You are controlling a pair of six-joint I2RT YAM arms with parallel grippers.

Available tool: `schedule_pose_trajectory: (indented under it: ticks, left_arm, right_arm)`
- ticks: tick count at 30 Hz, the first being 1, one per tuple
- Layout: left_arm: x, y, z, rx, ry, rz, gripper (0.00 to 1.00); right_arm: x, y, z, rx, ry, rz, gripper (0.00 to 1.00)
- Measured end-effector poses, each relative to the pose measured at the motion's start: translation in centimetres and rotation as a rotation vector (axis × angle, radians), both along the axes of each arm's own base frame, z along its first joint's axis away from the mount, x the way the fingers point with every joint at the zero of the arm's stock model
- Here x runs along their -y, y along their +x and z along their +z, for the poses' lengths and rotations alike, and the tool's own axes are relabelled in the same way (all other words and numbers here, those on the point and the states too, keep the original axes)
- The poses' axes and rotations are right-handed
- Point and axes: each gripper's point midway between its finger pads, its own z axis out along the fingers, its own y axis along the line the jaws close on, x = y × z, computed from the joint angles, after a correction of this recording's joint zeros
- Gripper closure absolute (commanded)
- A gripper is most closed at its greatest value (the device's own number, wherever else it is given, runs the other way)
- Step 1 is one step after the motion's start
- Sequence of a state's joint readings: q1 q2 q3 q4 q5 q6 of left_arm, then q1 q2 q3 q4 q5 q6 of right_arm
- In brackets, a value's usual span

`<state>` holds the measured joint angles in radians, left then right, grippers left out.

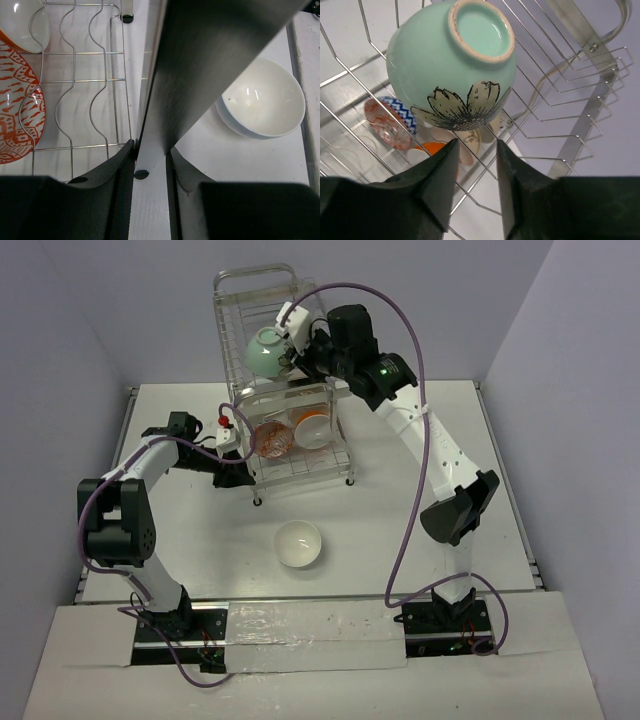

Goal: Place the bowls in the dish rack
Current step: Turn the bowl upside down over the dish rack, then move the bowl to the dish rack.

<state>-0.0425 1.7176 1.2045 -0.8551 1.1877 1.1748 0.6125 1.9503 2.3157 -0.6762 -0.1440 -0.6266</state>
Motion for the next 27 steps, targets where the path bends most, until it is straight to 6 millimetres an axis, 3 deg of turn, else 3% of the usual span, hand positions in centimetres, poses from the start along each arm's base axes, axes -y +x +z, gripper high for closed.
schedule_pose_trajectory:
  ticks: [3, 8, 15, 21, 27]
  left_arm:
    - [0.0, 0.0, 0.0, 0.0, 0.0, 0.0, 0.86]
    - [0.0, 0.0, 0.0, 0.0, 0.0, -0.001, 0.86]
    - [0.0, 0.0, 0.0, -0.006, 0.001, 0.003, 0.86]
    - [0.0, 0.0, 0.0, -0.007, 0.001, 0.003, 0.86]
    - [0.0, 0.0, 0.0, -0.007, 0.002, 0.003, 0.86]
  right_arm:
    - [-0.2, -0.2, 0.2, -0.021, 0.028, 0.002, 0.74]
    - [-0.3, -0.5, 1.9, -0.033, 0.105, 0.006, 0.88]
    - [-2.1, -3.2, 4.5, -0.086, 0.222, 0.108, 0.91]
    - [-3.5, -4.8, 3.9, -0.154, 0.247, 0.172, 0.91]
    - [-4.3, -4.5, 3.7, -0.158, 0.262, 0.186, 0.91]
